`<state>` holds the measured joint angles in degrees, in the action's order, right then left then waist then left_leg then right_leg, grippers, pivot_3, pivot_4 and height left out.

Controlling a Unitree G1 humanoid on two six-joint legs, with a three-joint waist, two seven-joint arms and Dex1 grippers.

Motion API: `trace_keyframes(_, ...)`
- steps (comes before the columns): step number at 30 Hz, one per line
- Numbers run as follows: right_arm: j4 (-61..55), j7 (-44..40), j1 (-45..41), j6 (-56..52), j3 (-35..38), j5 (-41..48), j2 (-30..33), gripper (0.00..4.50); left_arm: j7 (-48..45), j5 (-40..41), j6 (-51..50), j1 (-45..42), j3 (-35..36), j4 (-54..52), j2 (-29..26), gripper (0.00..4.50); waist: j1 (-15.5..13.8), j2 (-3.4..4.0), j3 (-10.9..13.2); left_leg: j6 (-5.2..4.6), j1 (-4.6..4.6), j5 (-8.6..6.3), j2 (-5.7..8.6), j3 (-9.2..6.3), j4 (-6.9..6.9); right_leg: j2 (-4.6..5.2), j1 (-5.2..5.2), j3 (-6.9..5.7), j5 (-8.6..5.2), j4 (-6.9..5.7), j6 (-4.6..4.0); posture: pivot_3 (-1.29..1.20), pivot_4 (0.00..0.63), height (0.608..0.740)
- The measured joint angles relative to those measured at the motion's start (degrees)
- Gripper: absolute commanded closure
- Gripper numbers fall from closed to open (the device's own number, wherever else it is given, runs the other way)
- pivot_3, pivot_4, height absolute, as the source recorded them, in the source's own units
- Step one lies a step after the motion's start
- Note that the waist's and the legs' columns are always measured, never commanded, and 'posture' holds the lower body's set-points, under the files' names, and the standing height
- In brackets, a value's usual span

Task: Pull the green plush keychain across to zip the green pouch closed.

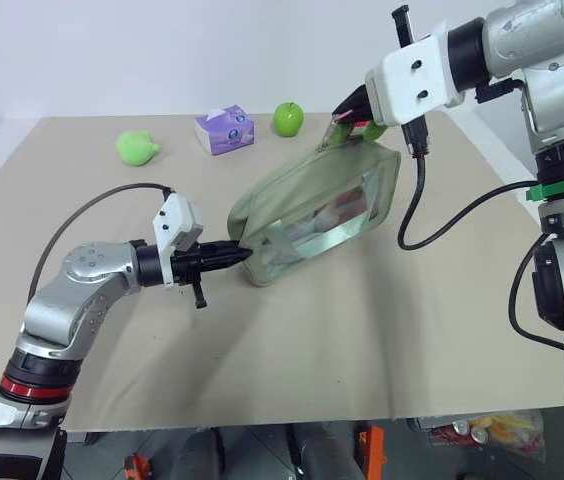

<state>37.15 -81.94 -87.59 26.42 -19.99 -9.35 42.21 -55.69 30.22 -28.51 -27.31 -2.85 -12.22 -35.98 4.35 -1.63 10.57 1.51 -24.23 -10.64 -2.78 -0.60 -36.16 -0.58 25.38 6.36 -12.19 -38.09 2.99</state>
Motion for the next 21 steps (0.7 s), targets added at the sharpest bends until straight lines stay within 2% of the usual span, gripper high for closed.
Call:
trace_keyframes(8,-2.6,-1.2,4.1,-0.8,0.0,0.3,3.3,4.43,-0.8,0.0,-0.1,-0.2,-0.3,0.3,0.7,4.50,0.0,0.00,0.0,0.00,0.05,0.00,0.00,-0.01,0.04,-0.01,-0.01,0.00,-0.01,-0.02,-0.01,0.00,0.150,0.740)
trace_keyframes(21,2.5,6.1,5.9,1.8,0.0,-4.8,5.9,4.43,-2.2,-0.2,0.6,-0.5,-0.8,1.3,0.7,4.50,0.1,0.00,0.0,0.00,0.11,0.00,0.01,0.04,0.00,0.01,-0.05,0.03,0.00,-0.05,-0.01,0.00,0.150,0.740)
